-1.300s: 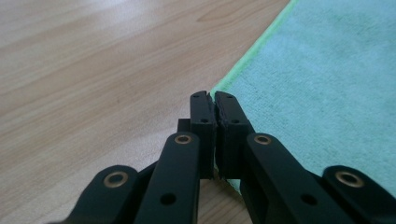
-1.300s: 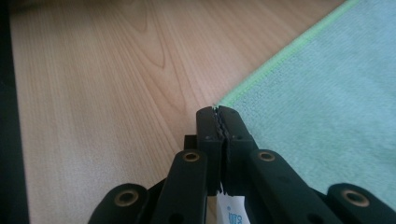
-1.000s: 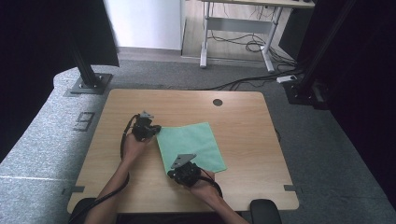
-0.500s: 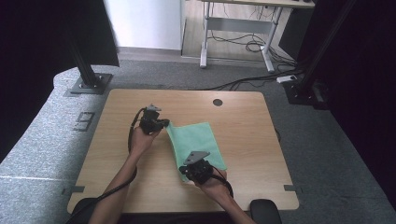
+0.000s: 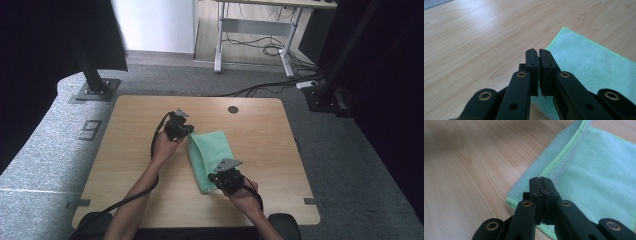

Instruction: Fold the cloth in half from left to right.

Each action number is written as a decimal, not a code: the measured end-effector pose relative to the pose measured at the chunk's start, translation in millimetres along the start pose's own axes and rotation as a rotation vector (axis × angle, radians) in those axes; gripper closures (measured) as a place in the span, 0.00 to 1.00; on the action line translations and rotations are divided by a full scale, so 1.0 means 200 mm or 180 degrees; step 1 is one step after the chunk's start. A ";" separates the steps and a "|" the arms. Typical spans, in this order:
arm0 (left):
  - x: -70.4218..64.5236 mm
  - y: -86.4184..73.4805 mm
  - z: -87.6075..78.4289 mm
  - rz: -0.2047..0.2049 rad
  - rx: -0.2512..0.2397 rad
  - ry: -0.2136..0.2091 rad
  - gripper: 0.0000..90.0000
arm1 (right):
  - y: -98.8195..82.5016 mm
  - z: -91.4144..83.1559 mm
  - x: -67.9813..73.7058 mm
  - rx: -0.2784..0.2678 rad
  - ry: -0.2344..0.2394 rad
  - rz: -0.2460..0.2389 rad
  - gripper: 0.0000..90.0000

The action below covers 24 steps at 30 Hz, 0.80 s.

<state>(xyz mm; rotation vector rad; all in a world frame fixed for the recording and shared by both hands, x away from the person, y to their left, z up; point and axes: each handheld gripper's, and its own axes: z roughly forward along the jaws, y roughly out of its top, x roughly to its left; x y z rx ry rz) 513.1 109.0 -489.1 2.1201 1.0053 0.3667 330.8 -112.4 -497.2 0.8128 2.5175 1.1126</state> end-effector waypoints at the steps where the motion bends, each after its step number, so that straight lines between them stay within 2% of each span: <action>1: 0.00 0.00 0.00 0.0000 0.0000 0.0000 0.96 | 0.00 0.00 0.00 0.0000 0.0000 0.0000 0.97; 4: -0.03 0.02 0.04 0.0085 0.0039 0.0004 0.95 | -0.03 -0.03 -0.04 -0.0001 -0.0058 0.0054 0.97; 9: -0.06 0.04 0.09 0.0154 0.0074 0.0007 0.95 | -0.07 -0.06 -0.09 0.0009 -0.0129 0.0131 0.97; 24: -0.18 0.14 0.25 0.0319 0.0137 -0.0033 0.95 | -0.15 -0.12 -0.17 0.0002 -0.0210 0.0256 0.97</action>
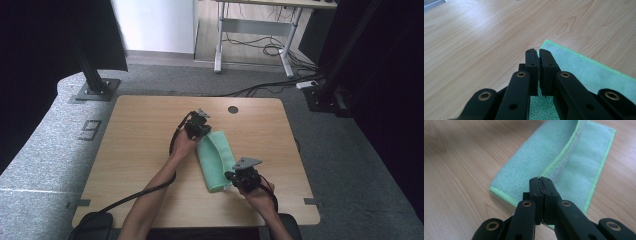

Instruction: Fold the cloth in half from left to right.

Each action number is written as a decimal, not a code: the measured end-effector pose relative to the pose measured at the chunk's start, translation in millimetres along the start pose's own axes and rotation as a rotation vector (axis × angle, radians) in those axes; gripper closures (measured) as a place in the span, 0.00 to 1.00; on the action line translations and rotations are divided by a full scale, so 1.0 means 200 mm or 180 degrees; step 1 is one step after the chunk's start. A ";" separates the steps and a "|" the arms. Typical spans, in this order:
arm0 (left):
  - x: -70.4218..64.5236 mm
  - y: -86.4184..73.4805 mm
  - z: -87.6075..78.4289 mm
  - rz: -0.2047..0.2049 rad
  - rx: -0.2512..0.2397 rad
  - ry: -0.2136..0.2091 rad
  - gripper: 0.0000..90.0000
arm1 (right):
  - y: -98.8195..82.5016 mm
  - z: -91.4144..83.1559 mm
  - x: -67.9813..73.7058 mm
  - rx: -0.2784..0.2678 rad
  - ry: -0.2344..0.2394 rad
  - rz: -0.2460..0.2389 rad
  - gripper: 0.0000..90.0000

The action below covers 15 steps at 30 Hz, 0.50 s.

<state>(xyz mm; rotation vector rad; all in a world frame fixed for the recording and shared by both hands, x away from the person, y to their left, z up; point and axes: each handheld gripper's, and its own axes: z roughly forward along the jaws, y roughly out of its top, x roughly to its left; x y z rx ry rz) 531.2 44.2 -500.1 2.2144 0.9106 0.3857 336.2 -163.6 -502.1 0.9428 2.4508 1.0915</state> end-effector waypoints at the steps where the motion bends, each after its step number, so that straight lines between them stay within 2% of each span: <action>1: 0.00 0.01 0.01 0.0011 0.0008 -0.0006 0.95 | 0.00 0.00 0.00 0.0000 -0.0002 -0.0001 0.97; 7: -0.03 0.03 0.05 0.0033 0.0027 -0.0022 0.95 | -0.01 -0.02 -0.03 0.0008 -0.0036 0.0042 0.97; 15: -0.05 0.05 0.14 0.0090 0.0108 -0.0007 0.95 | -0.05 0.03 -0.07 0.0153 -0.0063 0.0126 0.97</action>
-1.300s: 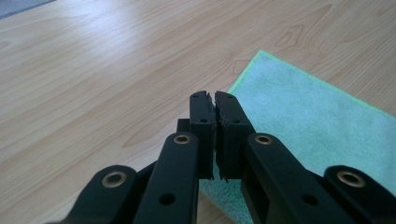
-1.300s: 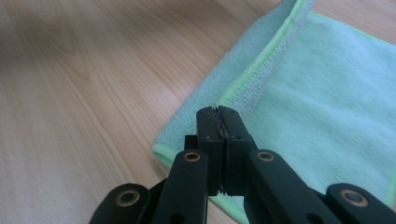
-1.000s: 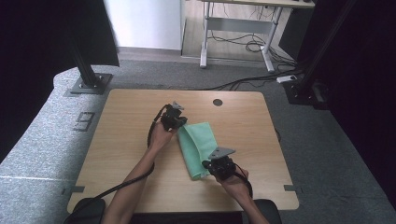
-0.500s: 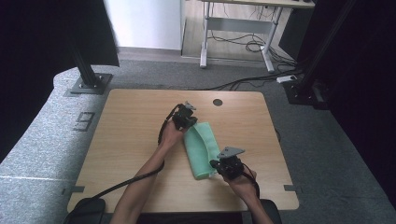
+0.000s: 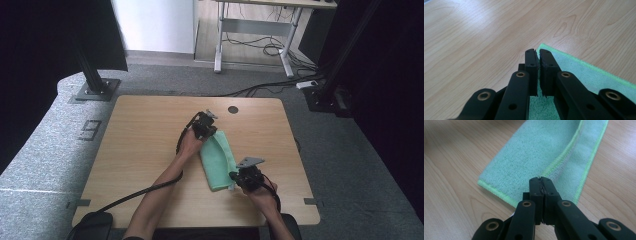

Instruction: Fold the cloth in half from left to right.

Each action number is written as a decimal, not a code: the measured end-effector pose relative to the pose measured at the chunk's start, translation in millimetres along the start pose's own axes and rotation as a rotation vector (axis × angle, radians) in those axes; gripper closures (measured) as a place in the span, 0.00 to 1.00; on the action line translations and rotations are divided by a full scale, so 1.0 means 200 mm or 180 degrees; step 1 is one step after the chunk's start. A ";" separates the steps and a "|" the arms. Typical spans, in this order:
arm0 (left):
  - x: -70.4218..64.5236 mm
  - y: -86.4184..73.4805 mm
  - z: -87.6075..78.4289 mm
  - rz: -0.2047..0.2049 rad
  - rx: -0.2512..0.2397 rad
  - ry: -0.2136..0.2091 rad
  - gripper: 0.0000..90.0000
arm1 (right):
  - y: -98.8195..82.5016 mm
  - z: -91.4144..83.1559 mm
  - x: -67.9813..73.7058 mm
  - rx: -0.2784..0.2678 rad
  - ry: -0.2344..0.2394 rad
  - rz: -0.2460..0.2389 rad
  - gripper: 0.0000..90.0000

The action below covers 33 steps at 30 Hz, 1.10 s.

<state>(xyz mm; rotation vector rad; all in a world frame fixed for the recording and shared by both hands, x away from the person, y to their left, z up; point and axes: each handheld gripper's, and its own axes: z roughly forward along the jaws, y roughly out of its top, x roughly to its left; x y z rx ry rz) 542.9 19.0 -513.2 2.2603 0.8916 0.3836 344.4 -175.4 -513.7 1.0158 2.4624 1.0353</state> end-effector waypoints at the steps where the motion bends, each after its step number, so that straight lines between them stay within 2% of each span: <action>1: 0.00 0.00 0.01 -0.0002 0.0003 -0.0003 0.94 | 0.00 0.00 0.00 0.0003 -0.0002 0.0004 0.97; 5: -0.01 0.01 0.03 0.0020 0.0019 0.0012 0.94 | -0.01 0.01 -0.01 0.0013 -0.0018 0.0012 0.97; 7: -0.01 0.02 0.04 0.0017 -0.0010 -0.0002 0.90 | -0.02 0.01 -0.03 0.0019 -0.0053 0.0024 0.97; 9: -0.02 0.03 0.04 0.0021 -0.0036 0.0005 0.83 | -0.02 0.01 -0.03 0.0023 -0.0062 0.0030 0.97; 12: -0.04 0.04 0.04 0.0059 -0.0098 0.0007 0.65 | -0.03 0.00 -0.05 0.0000 -0.0091 0.0069 0.97; 13: -0.05 0.05 0.04 0.0078 -0.0116 0.0014 0.65 | -0.03 0.00 -0.05 0.0000 -0.0091 0.0069 0.97; 15: -0.07 0.06 0.03 0.0090 -0.0156 0.0028 0.56 | -0.03 -0.01 -0.06 -0.0014 -0.0115 0.0087 0.96; 18: -0.07 0.07 0.01 0.0078 -0.0186 0.0072 0.49 | -0.04 -0.01 -0.07 0.0004 -0.0127 0.0102 0.96; 21: -0.06 0.06 0.00 0.0090 -0.0178 0.0103 0.47 | -0.05 -0.01 -0.07 0.0041 -0.0121 0.0123 0.93; 22: -0.06 0.06 -0.01 0.0105 -0.0171 0.0120 0.45 | -0.06 -0.01 -0.08 0.0117 -0.0191 0.0107 0.87; 26: -0.06 0.03 -0.04 0.0144 -0.0177 0.0102 0.42 | -0.08 -0.02 -0.11 0.0185 -0.0325 0.0181 0.82; 29: -0.06 0.01 -0.07 0.0186 -0.0176 0.0088 0.39 | -0.09 -0.04 -0.14 0.0175 -0.0408 0.0226 0.79; 33: -0.07 -0.02 -0.11 0.0218 -0.0185 0.0067 0.35 | -0.09 -0.05 -0.16 0.0092 -0.0401 0.0294 0.74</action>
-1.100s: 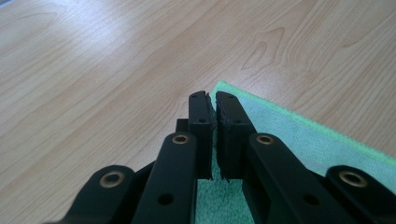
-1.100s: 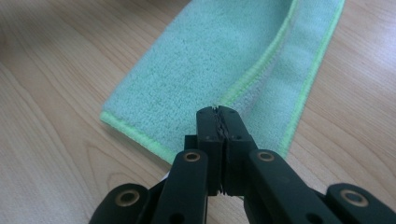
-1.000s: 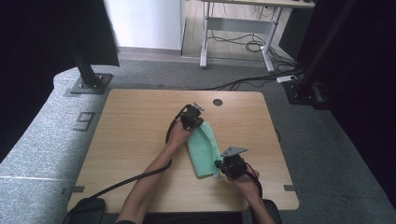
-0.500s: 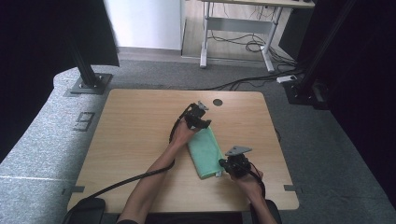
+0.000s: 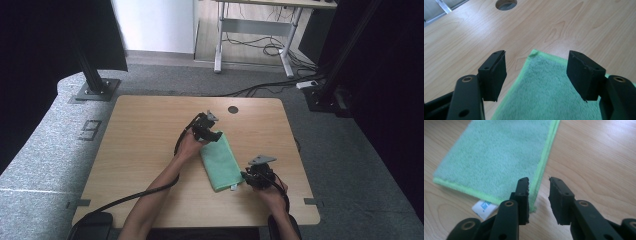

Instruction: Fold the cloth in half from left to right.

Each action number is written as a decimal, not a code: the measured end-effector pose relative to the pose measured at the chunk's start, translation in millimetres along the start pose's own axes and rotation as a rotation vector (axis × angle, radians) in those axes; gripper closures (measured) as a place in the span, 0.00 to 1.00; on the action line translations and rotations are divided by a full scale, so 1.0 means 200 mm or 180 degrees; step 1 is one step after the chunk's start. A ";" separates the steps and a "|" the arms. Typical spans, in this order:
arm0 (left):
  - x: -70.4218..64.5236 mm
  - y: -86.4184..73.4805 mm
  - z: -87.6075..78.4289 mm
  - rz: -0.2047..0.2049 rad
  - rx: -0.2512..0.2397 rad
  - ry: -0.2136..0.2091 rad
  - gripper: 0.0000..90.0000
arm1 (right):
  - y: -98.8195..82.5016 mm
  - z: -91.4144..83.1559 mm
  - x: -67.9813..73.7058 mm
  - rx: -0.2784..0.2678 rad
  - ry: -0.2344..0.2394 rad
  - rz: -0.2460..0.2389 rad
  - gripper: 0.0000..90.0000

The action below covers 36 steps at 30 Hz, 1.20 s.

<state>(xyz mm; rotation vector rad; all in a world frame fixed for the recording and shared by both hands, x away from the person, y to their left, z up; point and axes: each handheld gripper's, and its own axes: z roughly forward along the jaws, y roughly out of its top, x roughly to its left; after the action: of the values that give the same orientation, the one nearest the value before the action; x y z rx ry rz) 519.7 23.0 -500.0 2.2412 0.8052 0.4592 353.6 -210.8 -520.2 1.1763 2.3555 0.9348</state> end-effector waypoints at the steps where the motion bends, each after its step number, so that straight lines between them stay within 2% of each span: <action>1: 0.00 -0.02 -0.02 -0.0001 0.0008 -0.0027 0.33 | 0.01 0.01 0.01 -0.0034 0.0022 -0.0009 0.71; 7: -0.01 -0.08 -0.05 0.0097 0.0081 0.0018 0.29 | 0.01 0.06 0.01 0.0005 0.0004 -0.0107 0.62; 8: 0.00 -0.10 -0.06 0.0102 0.0106 0.0056 0.28 | 0.00 0.08 0.00 0.0074 -0.0058 -0.0151 0.58; 9: 0.00 -0.10 -0.06 0.0102 0.0106 0.0056 0.28 | 0.00 0.08 0.00 0.0074 -0.0058 -0.0151 0.58; 10: 0.02 -0.12 -0.07 0.0051 0.0117 0.0077 0.28 | -0.02 0.10 -0.03 0.0100 -0.0045 -0.0127 0.54; 12: 0.05 -0.14 -0.08 -0.0002 0.0127 0.0112 0.28 | -0.03 0.10 -0.05 0.0077 0.0014 -0.0048 0.52; 15: 0.08 -0.16 -0.08 -0.0081 0.0125 0.0144 0.27 | -0.03 0.10 -0.06 0.0070 0.0037 -0.0029 0.51; 18: 0.15 -0.19 -0.09 -0.0174 0.0149 0.0233 0.27 | -0.03 0.10 -0.04 0.0092 0.0021 -0.0045 0.52; 21: 0.18 -0.21 -0.08 -0.0245 0.0162 0.0283 0.27 | -0.03 0.09 -0.01 0.0108 0.0054 -0.0102 0.52; 22: 0.22 -0.22 -0.08 -0.0324 0.0165 0.0320 0.27 | -0.03 0.09 0.01 0.0110 0.0072 -0.0125 0.52; 24: 0.24 -0.24 -0.06 -0.0372 0.0187 0.0346 0.27 | -0.03 0.10 0.02 0.0113 0.0104 -0.0162 0.51; 30: 0.25 -0.27 -0.02 -0.0386 0.0286 0.0367 0.27 | -0.02 0.11 0.04 0.0097 0.0174 -0.0159 0.50; 32: 0.24 -0.29 -0.01 -0.0348 0.0325 0.0362 0.27 | -0.03 0.11 0.04 0.0094 0.0190 -0.0135 0.49; 36: 0.20 -0.30 -0.03 -0.0277 0.0303 0.0329 0.27 | -0.03 0.11 0.03 0.0087 0.0222 -0.0080 0.47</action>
<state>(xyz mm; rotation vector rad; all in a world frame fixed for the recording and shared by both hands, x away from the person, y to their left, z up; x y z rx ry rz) 521.5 85.5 -535.9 2.2739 0.9928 0.5079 359.0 -200.6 -540.6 1.1390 2.4395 0.9527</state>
